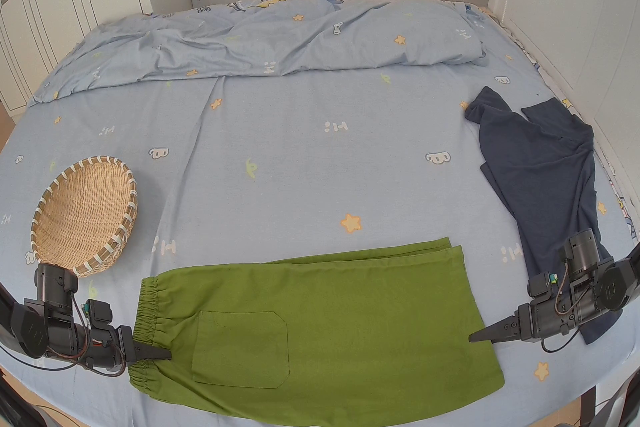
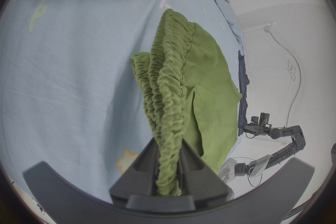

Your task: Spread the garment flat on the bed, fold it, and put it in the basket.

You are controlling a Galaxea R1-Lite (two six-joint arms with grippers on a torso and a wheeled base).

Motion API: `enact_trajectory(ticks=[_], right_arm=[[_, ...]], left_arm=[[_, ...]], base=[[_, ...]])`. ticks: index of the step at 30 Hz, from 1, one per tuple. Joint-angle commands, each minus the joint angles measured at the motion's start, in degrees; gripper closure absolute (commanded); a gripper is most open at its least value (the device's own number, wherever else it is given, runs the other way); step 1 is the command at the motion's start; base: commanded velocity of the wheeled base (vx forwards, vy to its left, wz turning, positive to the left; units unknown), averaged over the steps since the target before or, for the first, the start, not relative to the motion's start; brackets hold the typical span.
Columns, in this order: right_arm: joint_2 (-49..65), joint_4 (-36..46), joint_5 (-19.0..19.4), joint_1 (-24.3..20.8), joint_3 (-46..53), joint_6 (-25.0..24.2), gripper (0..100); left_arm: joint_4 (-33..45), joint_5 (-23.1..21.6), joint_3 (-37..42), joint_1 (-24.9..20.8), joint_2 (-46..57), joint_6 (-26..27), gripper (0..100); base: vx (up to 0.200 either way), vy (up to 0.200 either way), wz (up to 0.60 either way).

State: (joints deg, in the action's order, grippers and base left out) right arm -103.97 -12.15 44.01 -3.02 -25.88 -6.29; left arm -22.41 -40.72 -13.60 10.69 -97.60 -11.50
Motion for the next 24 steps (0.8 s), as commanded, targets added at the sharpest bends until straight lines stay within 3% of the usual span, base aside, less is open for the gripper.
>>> enact_trajectory(ticks=[1,9,15,20,24], right_arm=[[0.2,-0.8,0.1,3.6,-0.8,0.1,0],[13.6,0.3,-2.1,5.6,-3.9,-1.1,0],[19.2,7.9,-3.7,4.6,-12.1,-4.9,0],[21.4,11.5,-3.2,4.4,-14.9,-5.0,0],[22.1,11.7,-3.5,3.7,-15.1,-5.0,0]], left_arm=[[0.4,0.1,-0.5,2.8,3.5,-0.1,100],[10.0,5.3,-5.6,6.5,15.1,0.0,100],[26.3,5.9,-15.1,6.4,20.8,0.2,100],[33.7,10.0,-20.9,4.7,22.7,2.8,100],[35.2,18.4,-22.1,-3.0,26.8,2.7,100]], base=[[0.0,0.0,0.0],[0.0,0.0,0.0],[0.0,0.0,0.0],[0.0,0.0,0.0],[0.0,0.0,0.0]])
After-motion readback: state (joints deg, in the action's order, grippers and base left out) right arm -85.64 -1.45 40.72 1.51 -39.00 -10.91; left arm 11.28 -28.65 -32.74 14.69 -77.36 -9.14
